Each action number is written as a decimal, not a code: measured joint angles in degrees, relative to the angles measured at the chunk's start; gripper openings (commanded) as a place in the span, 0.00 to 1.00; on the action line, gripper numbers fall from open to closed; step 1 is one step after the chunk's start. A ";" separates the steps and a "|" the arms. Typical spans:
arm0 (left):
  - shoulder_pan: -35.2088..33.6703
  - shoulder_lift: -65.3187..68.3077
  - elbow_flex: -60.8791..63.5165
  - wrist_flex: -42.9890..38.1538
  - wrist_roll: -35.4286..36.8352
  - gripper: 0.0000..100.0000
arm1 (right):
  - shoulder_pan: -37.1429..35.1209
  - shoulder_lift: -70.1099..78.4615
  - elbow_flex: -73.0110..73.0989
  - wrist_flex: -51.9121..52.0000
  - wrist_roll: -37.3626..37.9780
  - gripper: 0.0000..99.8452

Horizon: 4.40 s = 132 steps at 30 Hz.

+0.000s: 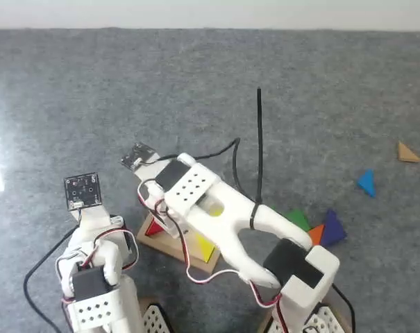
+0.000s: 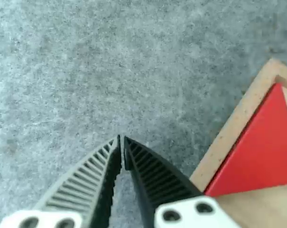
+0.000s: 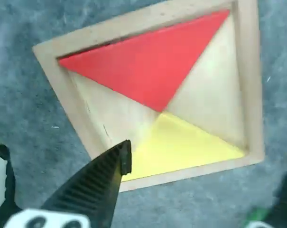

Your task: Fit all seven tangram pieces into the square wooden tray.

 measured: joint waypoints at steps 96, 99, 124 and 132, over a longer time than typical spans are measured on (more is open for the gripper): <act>0.00 0.00 0.00 0.00 0.00 0.01 | 16.97 1.76 -7.65 -2.99 24.26 0.27; 0.00 0.00 0.00 0.00 0.00 0.01 | 17.23 -1.76 2.46 -10.11 23.82 0.36; 0.00 0.00 0.00 0.00 0.00 0.01 | 12.84 11.25 -13.45 -3.43 -19.08 0.37; 0.00 0.00 0.00 0.00 0.00 0.01 | 12.75 16.44 -13.63 -2.20 -24.79 0.37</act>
